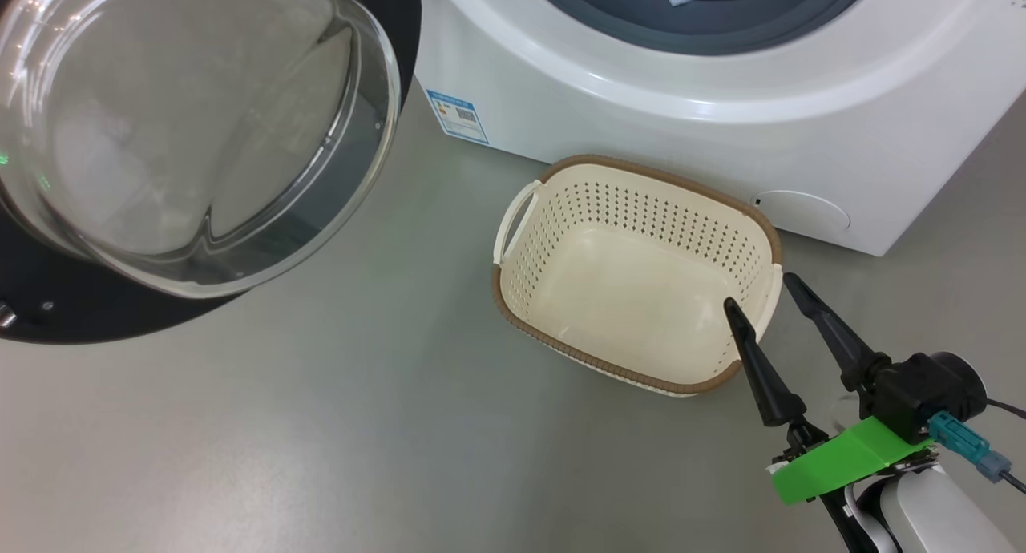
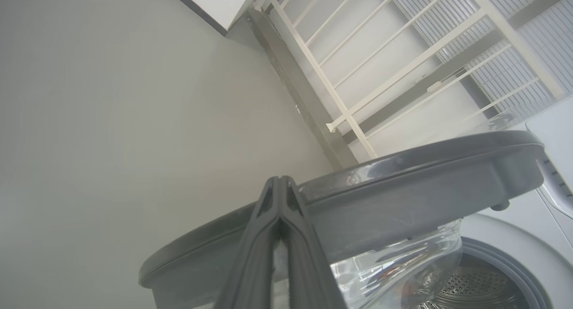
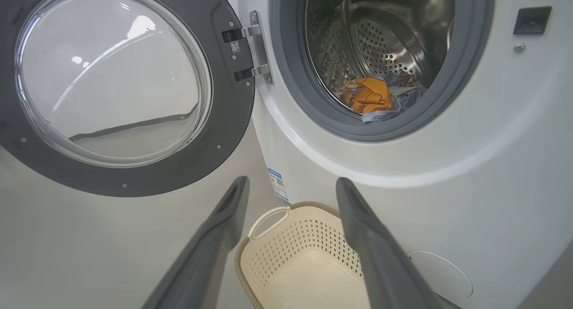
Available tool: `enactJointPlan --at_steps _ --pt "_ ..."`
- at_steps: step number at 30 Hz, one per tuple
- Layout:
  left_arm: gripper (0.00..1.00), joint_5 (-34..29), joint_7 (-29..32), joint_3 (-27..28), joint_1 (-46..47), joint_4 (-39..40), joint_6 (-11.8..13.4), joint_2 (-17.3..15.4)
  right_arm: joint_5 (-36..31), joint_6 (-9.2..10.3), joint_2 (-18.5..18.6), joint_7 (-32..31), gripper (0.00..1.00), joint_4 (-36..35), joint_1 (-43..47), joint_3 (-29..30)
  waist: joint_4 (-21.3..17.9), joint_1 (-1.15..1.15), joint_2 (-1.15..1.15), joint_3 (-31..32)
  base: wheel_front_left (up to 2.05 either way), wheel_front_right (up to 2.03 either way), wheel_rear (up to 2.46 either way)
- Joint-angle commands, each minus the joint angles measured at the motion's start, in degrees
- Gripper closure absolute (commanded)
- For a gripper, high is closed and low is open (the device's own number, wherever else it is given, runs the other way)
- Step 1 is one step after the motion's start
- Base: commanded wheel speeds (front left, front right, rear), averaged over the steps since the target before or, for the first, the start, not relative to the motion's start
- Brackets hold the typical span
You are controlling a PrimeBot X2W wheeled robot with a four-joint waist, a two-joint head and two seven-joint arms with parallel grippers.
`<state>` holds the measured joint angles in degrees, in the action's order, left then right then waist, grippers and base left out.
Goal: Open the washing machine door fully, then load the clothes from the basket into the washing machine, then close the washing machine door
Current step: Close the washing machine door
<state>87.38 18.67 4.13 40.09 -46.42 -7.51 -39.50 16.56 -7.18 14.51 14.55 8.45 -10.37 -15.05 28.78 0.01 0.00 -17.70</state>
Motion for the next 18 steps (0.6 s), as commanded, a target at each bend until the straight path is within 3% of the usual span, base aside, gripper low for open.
enactJointPlan --at_steps 1,18 --pt "1.00 0.55 0.12 1.78 1.63 0.99 0.02 -4.40 -0.64 -0.31 0.14 0.45 0.00 -1.71 -1.09 -1.26 -0.24 -0.01 0.00 -0.51 0.00 0.00 0.00" --pt "1.00 1.74 -0.45 1.77 1.33 1.11 0.02 -4.69 -0.99 -0.31 0.60 0.45 0.00 -1.85 -2.08 -1.29 -1.46 -0.01 0.00 -2.42 0.00 0.00 0.00"
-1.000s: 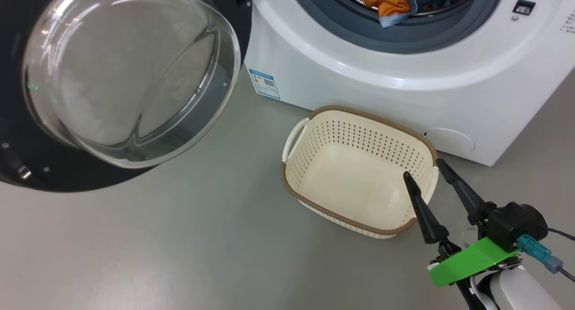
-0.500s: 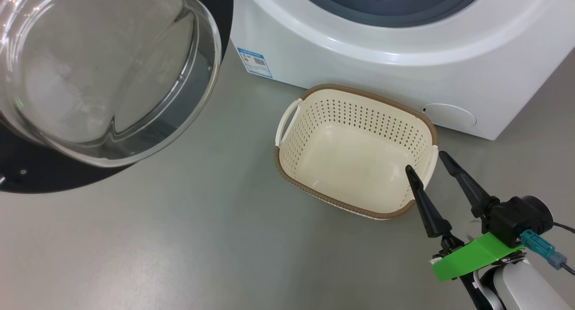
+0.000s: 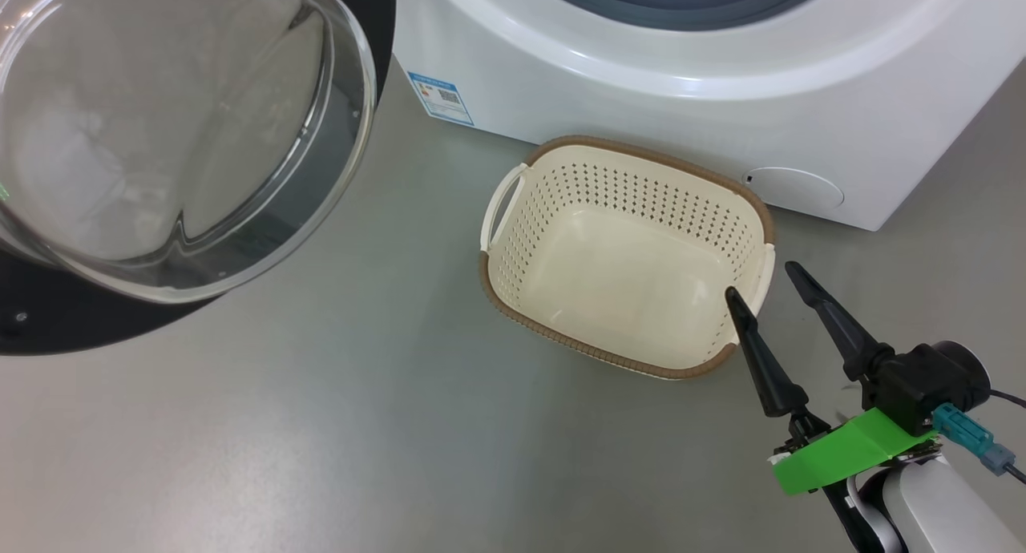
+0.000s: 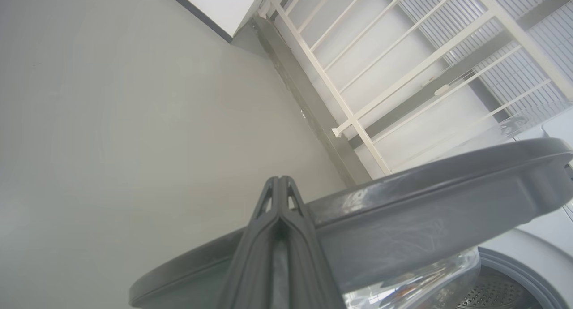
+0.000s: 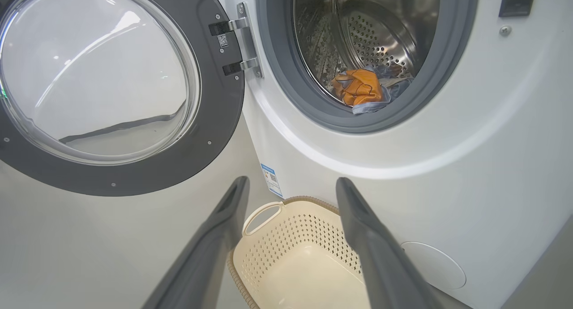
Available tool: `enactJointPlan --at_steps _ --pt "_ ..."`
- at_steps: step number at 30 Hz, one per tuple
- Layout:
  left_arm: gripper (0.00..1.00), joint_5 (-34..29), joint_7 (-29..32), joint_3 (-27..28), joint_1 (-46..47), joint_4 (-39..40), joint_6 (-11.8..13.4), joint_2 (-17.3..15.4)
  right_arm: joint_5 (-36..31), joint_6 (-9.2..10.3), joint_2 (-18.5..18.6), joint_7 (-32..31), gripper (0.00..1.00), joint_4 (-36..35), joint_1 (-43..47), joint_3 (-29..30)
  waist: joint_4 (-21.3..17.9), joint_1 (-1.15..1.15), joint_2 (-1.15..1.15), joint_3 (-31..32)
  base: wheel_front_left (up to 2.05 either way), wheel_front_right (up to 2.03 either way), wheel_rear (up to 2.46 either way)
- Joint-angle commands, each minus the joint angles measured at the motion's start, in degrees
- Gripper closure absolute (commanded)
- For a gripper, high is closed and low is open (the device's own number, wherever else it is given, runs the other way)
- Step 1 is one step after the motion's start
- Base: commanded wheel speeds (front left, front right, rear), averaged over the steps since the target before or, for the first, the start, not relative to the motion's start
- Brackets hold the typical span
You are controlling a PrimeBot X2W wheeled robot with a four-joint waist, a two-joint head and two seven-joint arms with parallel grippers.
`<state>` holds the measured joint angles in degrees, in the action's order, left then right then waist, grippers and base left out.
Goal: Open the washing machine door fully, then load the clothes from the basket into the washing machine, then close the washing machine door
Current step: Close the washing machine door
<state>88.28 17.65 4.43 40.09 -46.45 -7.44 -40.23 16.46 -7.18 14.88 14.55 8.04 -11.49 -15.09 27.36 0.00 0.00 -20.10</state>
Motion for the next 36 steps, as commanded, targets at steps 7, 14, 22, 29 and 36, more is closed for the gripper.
enactJointPlan --at_steps 7,14,22,29,36 --pt "1.00 1.23 3.11 0.47 0.77 1.97 -0.04 -3.93 -0.94 -0.31 -0.08 0.45 0.00 -1.24 -1.22 -1.01 -0.27 0.00 0.00 0.48 0.00 0.00 0.00" --pt "1.00 2.50 9.01 -0.37 -0.78 3.93 -0.04 -4.34 -0.60 -0.31 -1.03 0.45 0.00 -1.23 -0.87 -0.96 -0.67 0.00 0.00 2.32 0.00 0.00 0.00" --pt "1.00 2.11 13.38 -1.71 -2.32 6.03 -0.04 -5.01 -0.23 -0.31 -1.64 0.45 0.00 -1.34 -0.26 -0.71 -1.00 0.00 0.00 4.47 0.00 0.00 0.00" --pt "1.00 1.66 16.53 -2.97 -4.04 8.97 -0.04 -5.85 0.30 -0.31 -2.52 0.45 0.00 -1.41 0.78 -0.27 -1.08 0.00 0.00 6.97 0.00 0.00 0.00" --pt "1.00 2.86 20.97 -3.42 -5.49 12.07 -0.04 -6.39 0.70 -0.31 -3.22 0.45 0.00 -1.57 2.10 0.30 -0.92 0.00 0.00 9.26 0.00 0.00 0.00"
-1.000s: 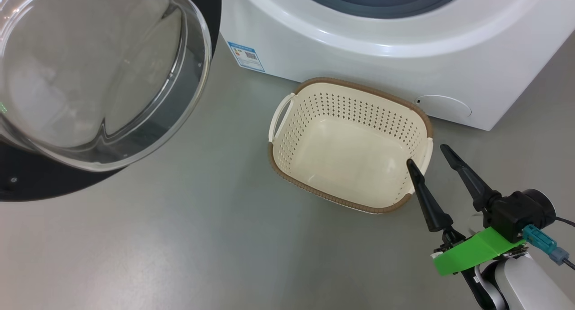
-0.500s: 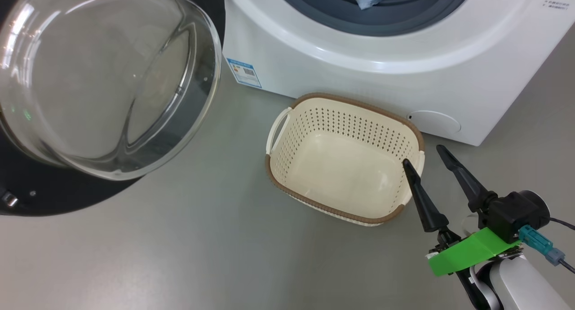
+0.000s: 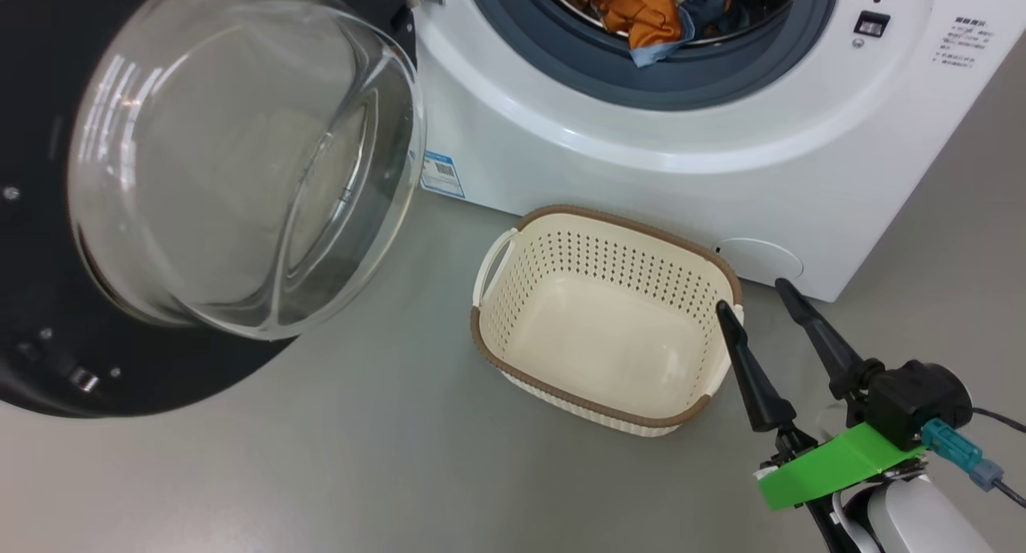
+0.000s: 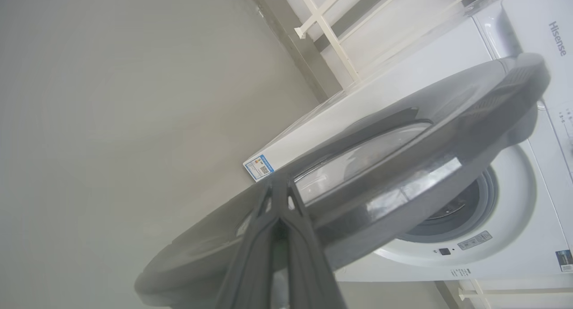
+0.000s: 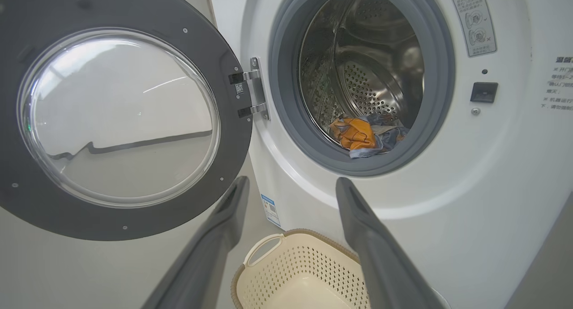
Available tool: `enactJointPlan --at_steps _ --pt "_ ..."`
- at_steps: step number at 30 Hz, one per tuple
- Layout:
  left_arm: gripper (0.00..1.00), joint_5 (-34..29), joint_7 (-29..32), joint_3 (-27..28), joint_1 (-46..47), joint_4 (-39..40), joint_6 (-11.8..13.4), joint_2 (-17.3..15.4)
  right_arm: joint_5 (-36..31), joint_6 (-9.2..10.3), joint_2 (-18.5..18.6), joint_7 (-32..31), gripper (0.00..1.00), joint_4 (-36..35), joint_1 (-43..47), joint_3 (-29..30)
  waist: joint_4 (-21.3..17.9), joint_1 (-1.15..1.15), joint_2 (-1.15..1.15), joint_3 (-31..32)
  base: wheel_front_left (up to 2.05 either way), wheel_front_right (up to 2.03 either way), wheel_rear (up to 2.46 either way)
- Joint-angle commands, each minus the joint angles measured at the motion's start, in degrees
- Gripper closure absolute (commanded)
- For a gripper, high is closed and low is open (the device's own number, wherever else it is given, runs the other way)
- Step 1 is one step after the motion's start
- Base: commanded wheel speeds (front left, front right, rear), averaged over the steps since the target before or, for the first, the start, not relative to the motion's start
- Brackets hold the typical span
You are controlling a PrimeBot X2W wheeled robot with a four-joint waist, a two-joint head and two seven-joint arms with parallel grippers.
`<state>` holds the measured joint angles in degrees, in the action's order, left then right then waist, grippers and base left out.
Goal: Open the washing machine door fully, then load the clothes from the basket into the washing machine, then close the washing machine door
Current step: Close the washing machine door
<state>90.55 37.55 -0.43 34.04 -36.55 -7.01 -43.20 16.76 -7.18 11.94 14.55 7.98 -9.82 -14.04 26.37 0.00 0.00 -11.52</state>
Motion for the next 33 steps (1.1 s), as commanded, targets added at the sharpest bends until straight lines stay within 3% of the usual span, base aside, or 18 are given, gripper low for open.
enactJointPlan --at_steps 1,17,33 --pt "1.00 0.71 1.73 1.41 0.33 2.49 -0.47 -3.56 0.44 -0.31 -0.41 0.45 0.00 -1.55 0.60 -0.68 0.06 0.00 0.00 0.99 0.00 0.00 0.00" --pt "1.00 1.99 11.22 0.68 -1.85 9.74 -0.47 -4.08 1.34 -0.31 -1.76 0.45 0.00 -2.28 4.01 0.82 0.02 0.00 0.00 5.77 0.00 0.00 0.00" --pt "1.00 2.84 16.86 1.19 -3.66 18.48 -0.47 -1.35 1.07 -0.31 -2.34 0.45 0.00 -2.94 4.96 2.29 -0.51 0.00 0.00 6.51 0.00 0.00 0.00"
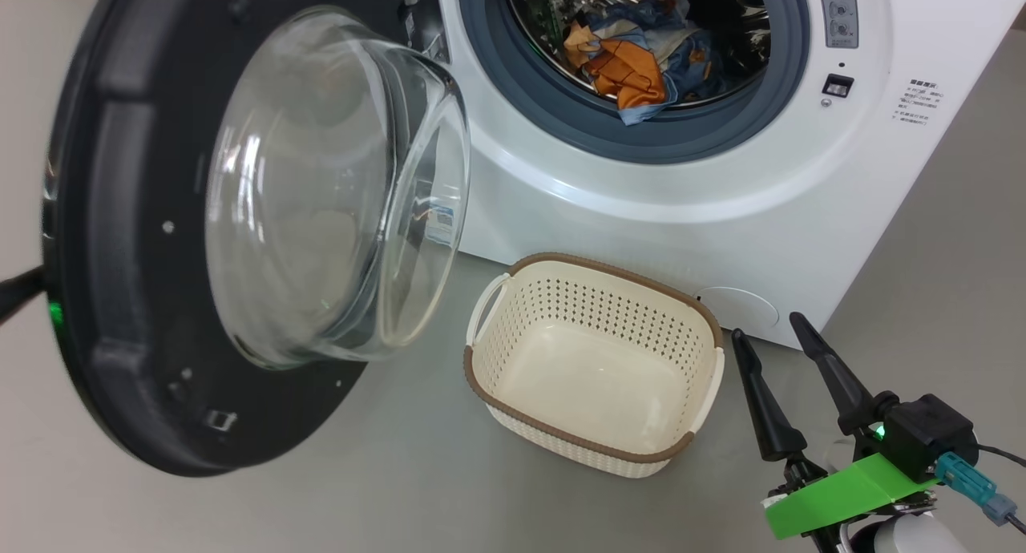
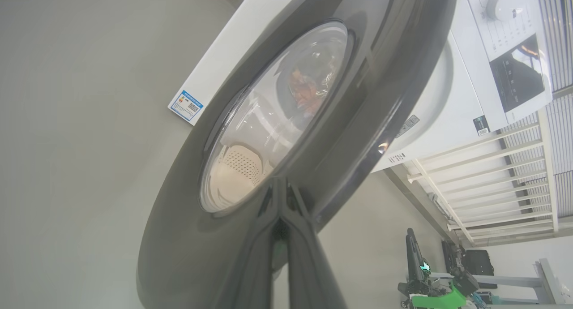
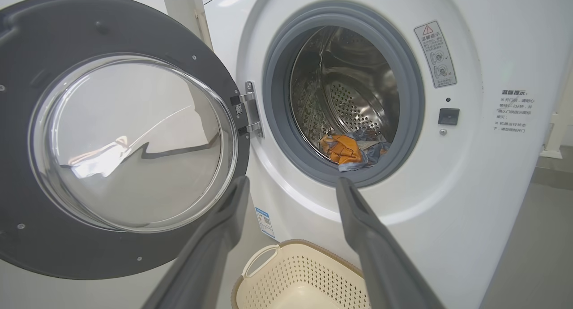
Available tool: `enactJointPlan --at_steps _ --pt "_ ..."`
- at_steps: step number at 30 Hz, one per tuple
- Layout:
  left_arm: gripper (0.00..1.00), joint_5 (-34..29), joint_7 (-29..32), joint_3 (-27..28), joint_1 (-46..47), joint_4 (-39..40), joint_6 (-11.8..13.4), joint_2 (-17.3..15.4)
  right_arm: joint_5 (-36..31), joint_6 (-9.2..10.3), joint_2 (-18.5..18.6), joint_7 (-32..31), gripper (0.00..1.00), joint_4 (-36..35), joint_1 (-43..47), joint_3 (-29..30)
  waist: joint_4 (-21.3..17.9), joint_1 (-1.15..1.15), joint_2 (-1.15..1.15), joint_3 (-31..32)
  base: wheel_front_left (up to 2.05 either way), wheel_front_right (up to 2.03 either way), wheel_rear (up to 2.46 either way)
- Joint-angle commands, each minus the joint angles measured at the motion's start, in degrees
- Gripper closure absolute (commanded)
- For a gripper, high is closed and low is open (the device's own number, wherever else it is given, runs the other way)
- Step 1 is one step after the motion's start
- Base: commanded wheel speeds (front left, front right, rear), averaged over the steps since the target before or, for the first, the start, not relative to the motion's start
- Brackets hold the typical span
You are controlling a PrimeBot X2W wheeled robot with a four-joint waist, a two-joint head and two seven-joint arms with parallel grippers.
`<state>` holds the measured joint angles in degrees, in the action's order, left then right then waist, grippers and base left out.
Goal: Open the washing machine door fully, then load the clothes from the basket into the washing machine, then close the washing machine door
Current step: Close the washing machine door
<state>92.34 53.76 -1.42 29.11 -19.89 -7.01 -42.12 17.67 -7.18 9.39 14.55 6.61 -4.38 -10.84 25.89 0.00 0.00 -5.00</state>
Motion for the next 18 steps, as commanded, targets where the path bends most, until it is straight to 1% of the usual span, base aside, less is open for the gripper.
enactJointPlan --at_steps 1,10,18 --pt "1.00 1.13 1.20 2.15 1.15 2.69 -0.47 -2.19 0.16 -0.31 0.20 0.45 0.00 -1.63 -0.47 -0.81 -0.13 0.00 0.00 -0.02 0.00 0.00 0.00" --pt "1.00 0.70 5.01 1.46 0.33 10.61 -0.47 0.32 0.08 -0.31 0.00 0.45 0.00 -2.04 -0.44 0.41 -1.69 0.00 0.00 0.08 0.00 0.00 0.00" --pt "1.00 0.10 6.80 0.85 -0.04 16.60 -0.47 3.22 -0.14 -0.31 -0.42 0.45 0.00 -2.36 -0.65 1.09 -4.50 0.00 0.00 -0.21 0.00 0.00 0.00"
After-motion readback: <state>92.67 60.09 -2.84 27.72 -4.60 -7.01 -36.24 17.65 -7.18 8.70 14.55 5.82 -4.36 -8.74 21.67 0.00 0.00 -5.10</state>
